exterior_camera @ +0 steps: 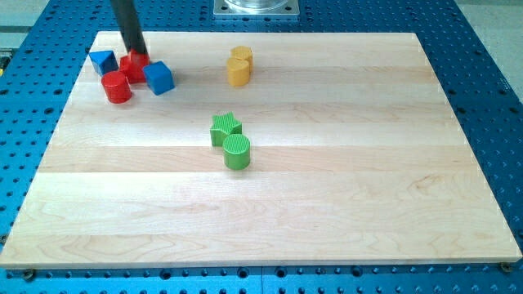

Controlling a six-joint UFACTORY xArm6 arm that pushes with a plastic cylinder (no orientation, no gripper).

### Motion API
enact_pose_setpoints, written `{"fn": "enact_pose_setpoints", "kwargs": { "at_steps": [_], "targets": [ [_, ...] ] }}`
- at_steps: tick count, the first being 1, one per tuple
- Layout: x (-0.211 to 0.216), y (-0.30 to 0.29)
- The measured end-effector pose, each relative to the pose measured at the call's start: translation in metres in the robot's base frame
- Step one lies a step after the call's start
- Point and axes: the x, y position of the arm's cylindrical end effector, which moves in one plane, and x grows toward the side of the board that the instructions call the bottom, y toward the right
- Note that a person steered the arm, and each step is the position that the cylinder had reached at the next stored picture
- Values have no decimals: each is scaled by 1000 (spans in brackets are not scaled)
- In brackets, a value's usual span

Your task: Move the blue cube a bit up

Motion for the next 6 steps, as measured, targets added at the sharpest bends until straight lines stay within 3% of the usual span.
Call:
{"fn": "enact_pose_setpoints", "kwargs": {
  "at_steps": [3, 4, 6],
  "targets": [
    [97, -20],
    [104, 17],
    [36, 33]
  ]
}}
